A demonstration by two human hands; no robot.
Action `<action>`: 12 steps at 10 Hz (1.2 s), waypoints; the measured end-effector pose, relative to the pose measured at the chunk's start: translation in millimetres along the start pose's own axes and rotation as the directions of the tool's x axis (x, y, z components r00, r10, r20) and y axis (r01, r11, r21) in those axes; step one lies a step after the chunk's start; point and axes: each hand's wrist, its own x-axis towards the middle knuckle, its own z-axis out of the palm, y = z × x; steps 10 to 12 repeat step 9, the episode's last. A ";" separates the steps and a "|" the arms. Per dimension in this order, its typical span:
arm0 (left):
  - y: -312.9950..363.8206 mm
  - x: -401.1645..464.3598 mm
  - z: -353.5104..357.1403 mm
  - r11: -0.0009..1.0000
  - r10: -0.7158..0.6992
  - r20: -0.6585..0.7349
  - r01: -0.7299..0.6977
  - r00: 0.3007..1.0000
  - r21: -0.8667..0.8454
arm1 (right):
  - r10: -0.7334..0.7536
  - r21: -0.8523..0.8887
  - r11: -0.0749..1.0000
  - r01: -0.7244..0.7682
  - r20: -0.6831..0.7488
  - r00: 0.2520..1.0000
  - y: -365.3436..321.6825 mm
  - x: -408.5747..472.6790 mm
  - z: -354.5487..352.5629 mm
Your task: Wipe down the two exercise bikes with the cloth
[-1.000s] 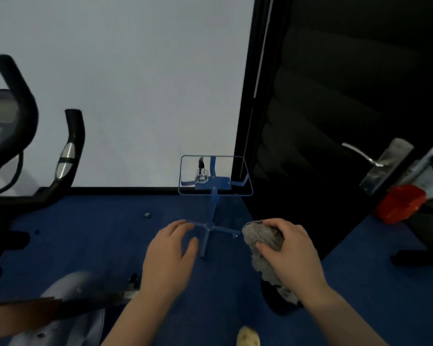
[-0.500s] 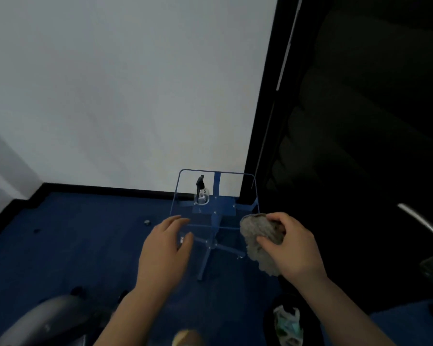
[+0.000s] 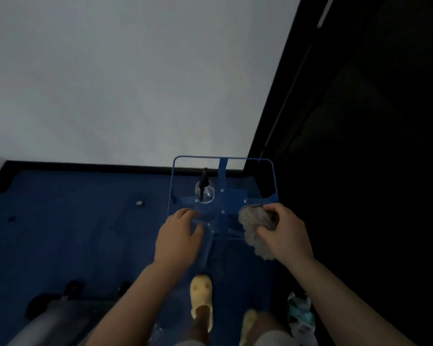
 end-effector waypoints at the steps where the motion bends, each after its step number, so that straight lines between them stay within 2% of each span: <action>1: -14.6 30.4 18.9 0.997 -0.073 0.061 0.075 0.995 -0.032 | 0.059 -0.026 0.998 -0.058 0.037 0.998 12.7 34.7 29.2; 3: -46.2 75.3 59.7 0.976 -0.196 0.083 0.203 0.977 -0.079 | 0.069 -0.027 0.997 -0.067 0.103 0.992 40.6 116.0 95.4; 4: -60.3 86.6 77.0 0.967 -0.230 0.088 0.238 0.969 -0.094 | 0.022 -0.010 1.000 -0.021 0.090 0.996 49.0 150.8 127.0; 5: -70.0 95.9 89.2 0.962 -0.248 0.087 0.256 0.965 -0.097 | 0.035 -0.017 0.999 -0.033 0.086 0.996 57.8 175.8 154.2; 6: -74.0 104.0 96.0 0.957 -0.258 0.078 0.266 0.963 -0.115 | 0.067 -0.095 0.994 -0.051 0.181 0.981 71.5 188.6 174.3; 7: -71.3 106.5 94.5 0.952 -0.266 0.080 0.274 0.961 -0.132 | 0.093 -0.182 0.982 -0.042 0.286 0.954 75.5 189.4 172.7; 9: -38.3 114.3 41.8 0.957 -0.241 -0.040 0.230 0.970 -0.178 | 0.017 -0.205 0.978 0.033 0.238 0.971 41.8 185.4 114.9; 12: -38.3 114.3 41.8 0.957 -0.241 -0.040 0.230 0.970 -0.178 | 0.017 -0.205 0.978 0.033 0.238 0.971 41.8 185.4 114.9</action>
